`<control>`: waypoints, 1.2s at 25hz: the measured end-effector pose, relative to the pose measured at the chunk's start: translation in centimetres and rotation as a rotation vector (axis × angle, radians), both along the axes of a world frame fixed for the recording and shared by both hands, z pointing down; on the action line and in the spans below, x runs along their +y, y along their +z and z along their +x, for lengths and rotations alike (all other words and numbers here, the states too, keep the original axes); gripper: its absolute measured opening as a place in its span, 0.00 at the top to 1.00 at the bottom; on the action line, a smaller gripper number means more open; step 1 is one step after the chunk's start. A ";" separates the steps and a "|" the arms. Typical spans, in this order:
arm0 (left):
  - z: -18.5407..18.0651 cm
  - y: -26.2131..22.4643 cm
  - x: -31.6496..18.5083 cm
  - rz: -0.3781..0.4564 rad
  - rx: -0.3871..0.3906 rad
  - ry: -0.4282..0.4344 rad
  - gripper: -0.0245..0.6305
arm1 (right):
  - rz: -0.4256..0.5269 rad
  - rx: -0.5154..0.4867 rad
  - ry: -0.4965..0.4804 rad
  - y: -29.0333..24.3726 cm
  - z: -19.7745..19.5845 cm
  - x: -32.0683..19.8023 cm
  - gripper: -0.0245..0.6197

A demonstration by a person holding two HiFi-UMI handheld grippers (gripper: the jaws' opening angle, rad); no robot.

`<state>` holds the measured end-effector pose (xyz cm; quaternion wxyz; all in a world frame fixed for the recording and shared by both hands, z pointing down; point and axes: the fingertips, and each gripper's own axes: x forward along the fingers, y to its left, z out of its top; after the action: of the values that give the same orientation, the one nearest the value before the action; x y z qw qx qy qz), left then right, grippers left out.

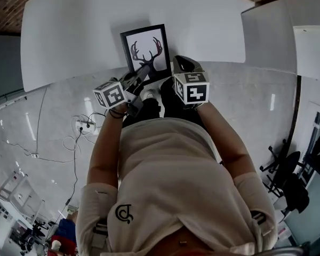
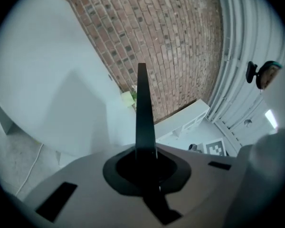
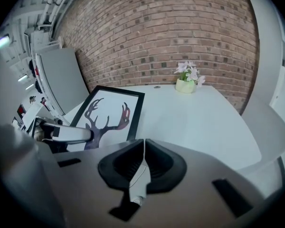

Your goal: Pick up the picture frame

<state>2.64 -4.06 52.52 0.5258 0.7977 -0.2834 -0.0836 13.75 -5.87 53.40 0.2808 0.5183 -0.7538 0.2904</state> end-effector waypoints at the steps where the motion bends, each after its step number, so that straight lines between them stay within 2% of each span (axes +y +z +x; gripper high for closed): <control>1: -0.1 -1.2 0.1 0.038 -0.030 -0.020 0.93 | 0.019 -0.002 -0.003 -0.9 0.3 0.4 0.94; 8: -3.3 -7.9 -2.5 0.322 -0.254 -0.109 0.93 | 0.172 -0.016 -0.044 -6.0 -1.7 -1.2 0.95; 12: -4.7 -12.3 -3.6 0.507 -0.458 -0.165 0.93 | 0.259 -0.034 -0.069 -9.3 -2.6 -2.2 0.95; 19: -7.5 -20.5 -4.4 0.812 -0.701 -0.281 0.93 | 0.463 -0.116 -0.093 -16.0 -4.2 -2.9 0.95; 25: -10.3 -25.5 -4.4 0.914 -0.782 -0.383 0.93 | 0.666 -0.119 -0.107 -21.6 -4.8 -3.0 0.95; 30: -11.9 -28.9 -3.5 0.967 -0.795 -0.478 0.93 | 0.787 -0.112 -0.119 -25.0 -4.8 -2.7 0.95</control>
<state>-9.31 -7.59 23.62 -0.0683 0.8289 -0.5550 -0.0153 8.98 -8.61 28.41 0.0355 0.5252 -0.8502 -0.0092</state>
